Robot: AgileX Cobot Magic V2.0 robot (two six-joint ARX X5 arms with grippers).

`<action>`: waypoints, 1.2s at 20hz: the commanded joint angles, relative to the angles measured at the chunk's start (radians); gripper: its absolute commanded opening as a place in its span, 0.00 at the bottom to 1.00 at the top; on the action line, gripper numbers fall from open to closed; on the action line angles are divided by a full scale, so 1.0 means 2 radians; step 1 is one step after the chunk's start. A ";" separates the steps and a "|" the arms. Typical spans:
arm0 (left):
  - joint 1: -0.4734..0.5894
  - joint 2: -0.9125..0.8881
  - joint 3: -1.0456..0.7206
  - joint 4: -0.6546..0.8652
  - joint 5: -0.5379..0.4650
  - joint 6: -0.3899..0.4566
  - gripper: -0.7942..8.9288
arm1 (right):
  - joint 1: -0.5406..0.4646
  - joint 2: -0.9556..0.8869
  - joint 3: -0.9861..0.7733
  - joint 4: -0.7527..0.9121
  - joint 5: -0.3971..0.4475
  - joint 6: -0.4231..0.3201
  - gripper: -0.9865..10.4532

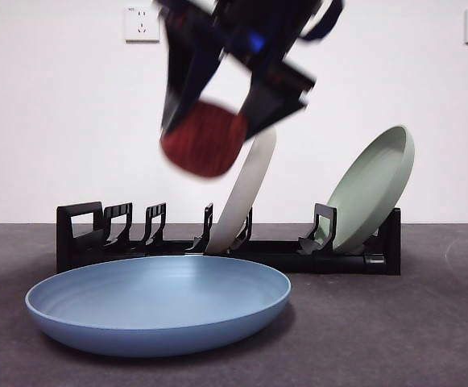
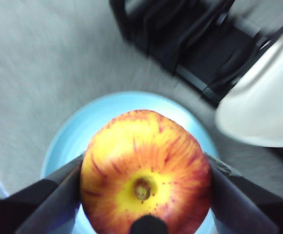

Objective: Take the blue plate from the plate rack,put the plate on the table,take the apple from the table,put the apple in the plate

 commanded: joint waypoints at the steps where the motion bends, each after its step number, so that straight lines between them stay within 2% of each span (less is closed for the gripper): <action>1: 0.004 -0.001 -0.002 -0.002 -0.002 0.008 0.53 | 0.017 0.040 0.003 0.005 -0.001 0.007 0.08; 6: 0.006 -0.001 -0.002 -0.015 0.000 0.009 0.53 | 0.039 0.105 0.013 0.004 0.001 0.008 0.08; 11: 0.006 -0.001 -0.002 -0.025 0.002 0.007 0.53 | 0.039 0.124 0.013 -0.008 0.003 0.006 0.10; 12: 0.006 -0.001 -0.002 -0.028 0.002 0.007 0.53 | 0.039 0.124 0.013 -0.008 0.003 0.006 0.16; 15: 0.006 -0.001 -0.002 -0.038 0.003 0.003 0.53 | 0.039 0.124 0.013 -0.013 0.006 0.009 0.51; 16: 0.006 -0.001 -0.002 -0.042 0.003 0.000 0.53 | 0.039 0.124 0.013 -0.014 0.013 0.010 0.56; 24: 0.006 -0.001 -0.002 -0.060 0.005 -0.013 0.53 | 0.042 0.113 0.023 -0.020 0.016 0.012 0.58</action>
